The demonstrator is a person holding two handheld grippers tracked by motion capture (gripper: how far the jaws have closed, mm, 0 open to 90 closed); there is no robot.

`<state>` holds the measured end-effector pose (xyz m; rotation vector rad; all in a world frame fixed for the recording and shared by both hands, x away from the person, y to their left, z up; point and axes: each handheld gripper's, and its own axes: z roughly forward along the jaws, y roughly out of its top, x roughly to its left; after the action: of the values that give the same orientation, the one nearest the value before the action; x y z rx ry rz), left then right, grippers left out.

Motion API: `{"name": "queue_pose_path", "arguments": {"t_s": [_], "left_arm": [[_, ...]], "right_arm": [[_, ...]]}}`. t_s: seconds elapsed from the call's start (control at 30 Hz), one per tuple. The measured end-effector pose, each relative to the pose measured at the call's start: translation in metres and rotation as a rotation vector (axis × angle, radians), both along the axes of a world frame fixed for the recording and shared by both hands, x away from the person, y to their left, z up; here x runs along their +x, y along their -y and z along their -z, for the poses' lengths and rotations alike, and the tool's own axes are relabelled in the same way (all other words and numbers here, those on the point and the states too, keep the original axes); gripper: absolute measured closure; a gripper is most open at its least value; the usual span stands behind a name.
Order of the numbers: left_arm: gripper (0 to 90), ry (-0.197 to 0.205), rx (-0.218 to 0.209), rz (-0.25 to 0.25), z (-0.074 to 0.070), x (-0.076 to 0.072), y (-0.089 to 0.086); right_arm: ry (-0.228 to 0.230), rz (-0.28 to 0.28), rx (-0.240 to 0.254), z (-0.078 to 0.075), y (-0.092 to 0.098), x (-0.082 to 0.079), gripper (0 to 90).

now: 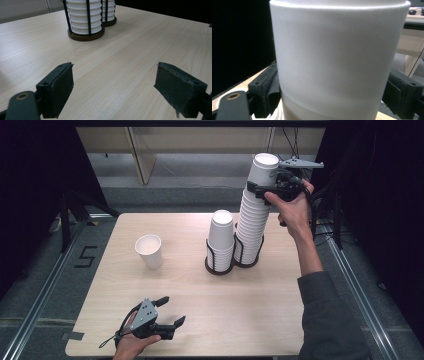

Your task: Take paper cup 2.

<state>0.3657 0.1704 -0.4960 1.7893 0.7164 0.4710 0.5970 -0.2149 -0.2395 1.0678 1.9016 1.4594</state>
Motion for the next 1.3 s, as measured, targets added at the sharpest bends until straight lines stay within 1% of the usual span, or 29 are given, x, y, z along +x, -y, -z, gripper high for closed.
{"name": "queue_pose_path", "arguments": {"t_s": [0.03,0.13,0.17,0.33,0.4,0.43,0.47,0.5,0.53,0.57,0.67,0.73,0.77,0.83,0.87,0.9,0.93,0.97,1.0,1.07,1.13,1.2,1.3], "left_arm": [[14.7,-0.002,-0.008,-0.001,0.0,0.0,0.001],[14.7,-0.006,0.012,-0.005,0.0,-0.001,0.0],[14.7,-0.007,0.011,-0.005,0.0,-0.001,0.001],[14.7,-0.008,0.016,-0.003,0.0,-0.001,0.001],[14.7,-0.008,0.017,-0.003,0.0,-0.001,0.001],[14.7,-0.008,0.02,-0.001,0.0,-0.001,0.001],[14.7,-0.002,0.011,0.006,0.001,0.0,0.001],[14.7,-0.007,0.024,0.001,0.0,-0.001,0.0],[14.7,-0.006,0.025,0.002,0.0,-0.001,0.0],[14.7,-0.002,0.017,0.007,0.001,0.0,0.001],[14.7,-0.003,0.019,0.013,0.002,0.0,0.001],[14.7,-0.008,0.019,0.014,0.001,0.0,0.001],[14.7,-0.014,0.025,0.007,0.001,0.0,0.001],[14.7,-0.013,0.013,0.011,0.002,0.0,0.002],[14.7,-0.014,0.012,0.015,0.003,0.0,0.002],[14.7,-0.015,0.015,0.013,0.003,0.0,0.002],[14.7,-0.015,0.012,0.014,0.003,0.0,0.002],[14.7,-0.016,0.012,0.014,0.003,0.0,0.002],[14.7,-0.019,0.023,0.012,0.002,0.0,0.002],[14.7,-0.015,0.02,0.017,0.003,0.0,0.002],[14.7,-0.015,0.021,0.017,0.003,0.0,0.002],[14.7,-0.015,0.022,0.018,0.003,0.0,0.002],[14.7,-0.019,0.022,0.018,0.003,0.001,0.002]], "right_arm": [[0.005,-0.004,-0.003,0.0,0.001,0.0,15.4],[0.011,-0.005,0.011,-0.004,0.001,0.0,16.0],[0.016,-0.004,0.014,-0.006,0.001,-0.001,16.1],[0.045,0.004,0.021,-0.019,0.001,-0.004,16.5],[0.063,0.012,0.04,-0.025,0.003,-0.005,16.7],[0.062,0.021,0.053,-0.028,0.004,-0.006,16.7],[0.066,0.023,0.059,-0.031,0.005,-0.007,16.8],[0.076,0.024,0.059,-0.034,0.006,-0.007,16.8],[0.083,0.03,0.067,-0.037,0.007,-0.008,16.8],[0.086,0.031,0.086,-0.041,0.008,-0.01,16.9],[0.103,0.036,0.113,-0.049,0.012,-0.014,17.0],[0.124,0.043,0.115,-0.054,0.014,-0.017,17.1],[0.131,0.048,0.121,-0.057,0.015,-0.019,17.1],[0.138,0.058,0.131,-0.061,0.017,-0.023,17.1],[0.146,0.057,0.13,-0.063,0.019,-0.024,17.1],[0.144,0.059,0.14,-0.065,0.02,-0.026,17.1],[0.156,0.062,0.14,-0.066,0.023,-0.028,17.1],[0.153,0.064,0.153,-0.068,0.025,-0.03,17.1],[0.15,0.063,0.16,-0.069,0.028,-0.032,17.1],[0.157,0.078,0.155,-0.071,0.034,-0.035,17.1],[0.154,0.075,0.167,-0.071,0.041,-0.037,17.1],[0.165,0.088,0.162,-0.071,0.047,-0.041,17.2],[0.167,0.101,0.157,-0.07,0.058,-0.048,17.2]]}}
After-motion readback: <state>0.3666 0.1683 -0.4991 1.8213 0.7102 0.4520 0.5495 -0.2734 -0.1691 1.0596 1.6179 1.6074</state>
